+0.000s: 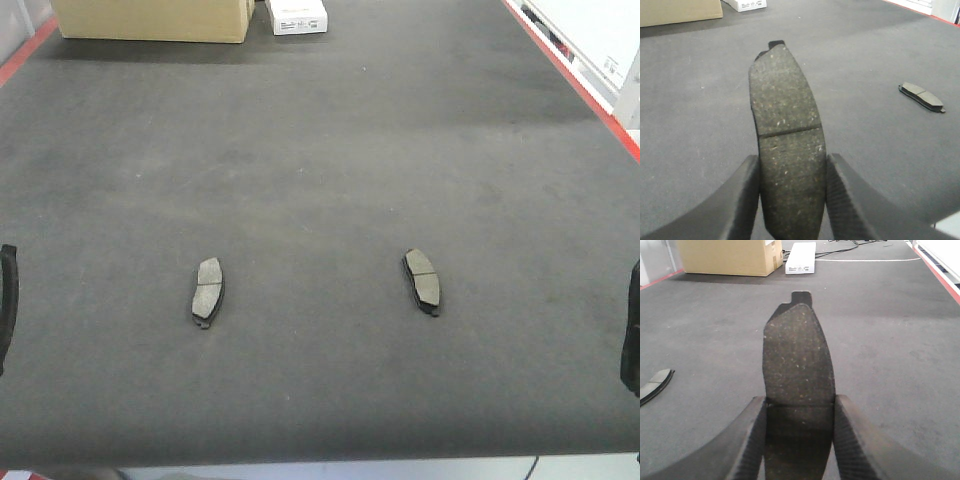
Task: Move and align brake pads A on conveyor
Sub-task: 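Extend the left gripper with its pad out over the belt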
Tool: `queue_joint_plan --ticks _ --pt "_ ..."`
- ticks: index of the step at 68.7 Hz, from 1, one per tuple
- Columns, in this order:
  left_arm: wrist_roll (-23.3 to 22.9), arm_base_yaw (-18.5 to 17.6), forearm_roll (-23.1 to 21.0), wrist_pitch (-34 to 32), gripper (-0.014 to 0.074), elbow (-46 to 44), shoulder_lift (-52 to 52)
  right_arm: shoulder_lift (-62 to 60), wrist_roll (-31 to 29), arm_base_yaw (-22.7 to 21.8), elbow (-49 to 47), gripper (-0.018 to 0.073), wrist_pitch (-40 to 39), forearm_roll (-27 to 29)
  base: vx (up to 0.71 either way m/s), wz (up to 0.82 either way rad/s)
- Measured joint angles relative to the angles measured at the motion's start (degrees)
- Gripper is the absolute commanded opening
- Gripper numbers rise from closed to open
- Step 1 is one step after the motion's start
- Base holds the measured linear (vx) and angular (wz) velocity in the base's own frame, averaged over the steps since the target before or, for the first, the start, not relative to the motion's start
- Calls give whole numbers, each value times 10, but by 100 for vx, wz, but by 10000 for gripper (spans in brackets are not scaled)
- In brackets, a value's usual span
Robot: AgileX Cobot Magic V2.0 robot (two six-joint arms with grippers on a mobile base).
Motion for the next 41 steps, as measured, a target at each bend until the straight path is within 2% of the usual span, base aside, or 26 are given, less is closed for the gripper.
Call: queue_joint_plan --ticks 41 --pt "0 0 0 0 60 0 0 0 0 0 0 -4 0 0 2 0"
